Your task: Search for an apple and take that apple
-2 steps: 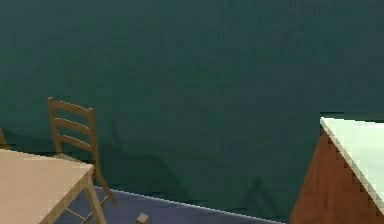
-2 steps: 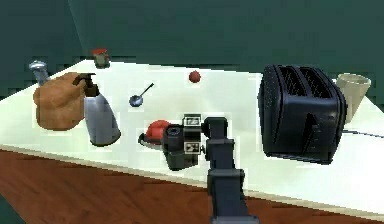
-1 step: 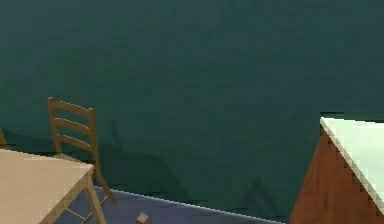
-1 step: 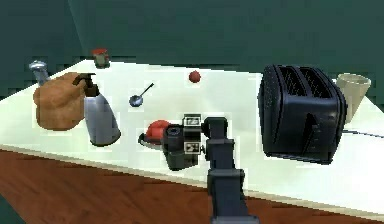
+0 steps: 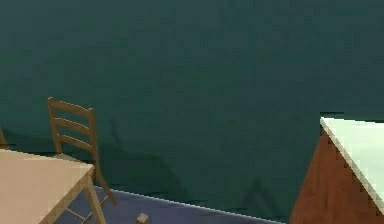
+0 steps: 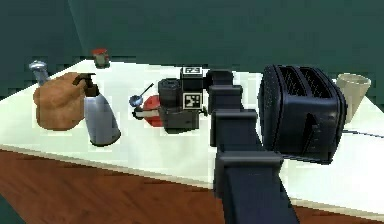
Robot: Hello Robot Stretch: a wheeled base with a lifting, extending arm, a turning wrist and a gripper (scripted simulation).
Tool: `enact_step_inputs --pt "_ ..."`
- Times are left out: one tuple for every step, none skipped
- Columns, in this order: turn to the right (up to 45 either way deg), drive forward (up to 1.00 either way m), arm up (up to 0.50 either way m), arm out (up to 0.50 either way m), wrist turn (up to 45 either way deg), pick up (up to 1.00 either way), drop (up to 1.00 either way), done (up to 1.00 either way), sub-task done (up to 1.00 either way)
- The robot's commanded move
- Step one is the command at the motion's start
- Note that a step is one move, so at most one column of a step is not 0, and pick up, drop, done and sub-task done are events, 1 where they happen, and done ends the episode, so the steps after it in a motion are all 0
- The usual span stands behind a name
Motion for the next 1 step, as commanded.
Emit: enact_step_inputs --pt "0.0 0.00 0.00 0.00 0.0 0.00 0.00 1.00 0.00"
